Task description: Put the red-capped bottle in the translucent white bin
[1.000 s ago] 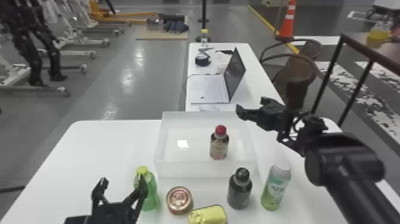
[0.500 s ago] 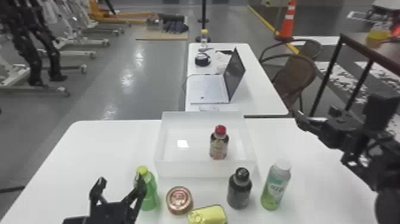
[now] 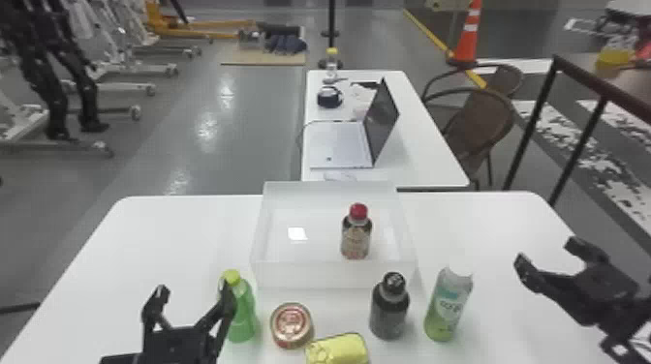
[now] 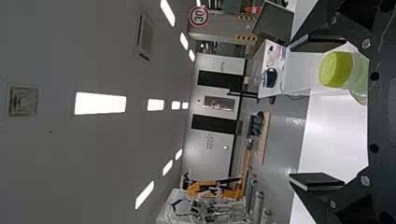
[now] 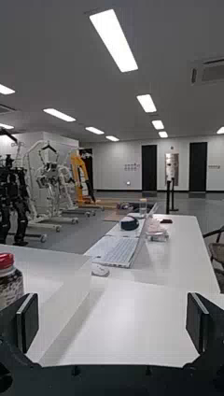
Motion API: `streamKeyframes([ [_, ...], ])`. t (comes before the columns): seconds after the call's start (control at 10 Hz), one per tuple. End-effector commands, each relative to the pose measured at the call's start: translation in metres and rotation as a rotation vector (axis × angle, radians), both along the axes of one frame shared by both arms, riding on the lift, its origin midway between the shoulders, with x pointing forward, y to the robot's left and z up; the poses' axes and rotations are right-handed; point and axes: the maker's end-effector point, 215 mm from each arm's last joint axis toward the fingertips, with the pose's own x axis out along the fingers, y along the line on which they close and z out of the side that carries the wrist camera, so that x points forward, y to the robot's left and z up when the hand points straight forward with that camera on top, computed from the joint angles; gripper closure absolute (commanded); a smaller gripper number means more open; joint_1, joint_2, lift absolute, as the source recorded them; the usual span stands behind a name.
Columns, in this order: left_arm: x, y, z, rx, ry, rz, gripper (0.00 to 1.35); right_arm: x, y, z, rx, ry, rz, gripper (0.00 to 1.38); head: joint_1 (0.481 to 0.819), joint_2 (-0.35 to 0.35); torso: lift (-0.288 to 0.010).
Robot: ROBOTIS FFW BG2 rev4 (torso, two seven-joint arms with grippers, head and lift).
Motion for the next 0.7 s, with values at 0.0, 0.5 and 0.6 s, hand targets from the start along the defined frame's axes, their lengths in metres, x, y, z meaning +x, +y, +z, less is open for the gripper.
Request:
streamKeyframes([
  [0.0, 0.000, 0.000, 0.001, 0.013, -0.004, 0.000, 0.30, -0.012, -0.001, -0.021, 0.008, 0.010, 0.054, 0.11, 0.549, 0.000, -0.100],
  [0.5, 0.000, 0.000, 0.005, 0.031, -0.018, -0.006, 0.30, -0.043, -0.036, -0.012, 0.027, -0.082, -0.066, 0.11, 0.549, 0.000, -0.100],
  [0.6, -0.001, 0.001, 0.004, 0.031, -0.022, -0.005, 0.30, -0.050, -0.046, -0.023, 0.035, -0.072, -0.147, 0.11, 0.549, 0.000, -0.100],
])
